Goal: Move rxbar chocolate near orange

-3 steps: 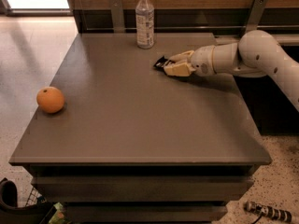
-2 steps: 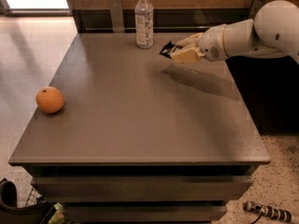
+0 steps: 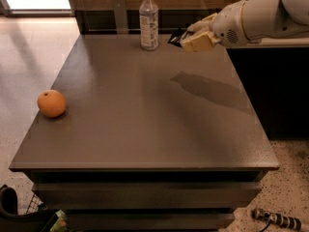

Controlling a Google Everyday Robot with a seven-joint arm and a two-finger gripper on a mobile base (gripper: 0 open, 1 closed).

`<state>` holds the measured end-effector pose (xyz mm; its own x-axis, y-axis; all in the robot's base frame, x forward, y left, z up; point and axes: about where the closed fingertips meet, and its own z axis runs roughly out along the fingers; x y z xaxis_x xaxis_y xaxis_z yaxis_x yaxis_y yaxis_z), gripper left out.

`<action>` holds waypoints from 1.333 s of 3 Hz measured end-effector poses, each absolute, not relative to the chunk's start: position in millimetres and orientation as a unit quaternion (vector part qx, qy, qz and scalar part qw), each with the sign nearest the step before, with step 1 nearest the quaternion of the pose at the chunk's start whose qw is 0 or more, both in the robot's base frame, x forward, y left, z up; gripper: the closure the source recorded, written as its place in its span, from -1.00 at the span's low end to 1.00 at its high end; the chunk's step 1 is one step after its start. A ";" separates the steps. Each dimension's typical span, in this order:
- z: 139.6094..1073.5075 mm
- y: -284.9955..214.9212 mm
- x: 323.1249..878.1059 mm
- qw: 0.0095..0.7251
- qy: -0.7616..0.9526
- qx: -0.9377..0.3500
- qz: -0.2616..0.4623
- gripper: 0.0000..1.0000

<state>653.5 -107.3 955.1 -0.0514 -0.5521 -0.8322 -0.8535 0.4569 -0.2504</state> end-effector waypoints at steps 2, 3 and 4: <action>966.1 -63.1 598.3 0.473 0.685 -0.526 0.173 1.00; 951.6 -22.4 564.7 0.463 0.673 -0.543 0.194 1.00; 926.6 26.6 544.2 0.445 0.655 -0.566 0.229 1.00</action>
Offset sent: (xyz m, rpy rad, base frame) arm -0.1065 0.0889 -0.0002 -0.0119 0.0066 0.1407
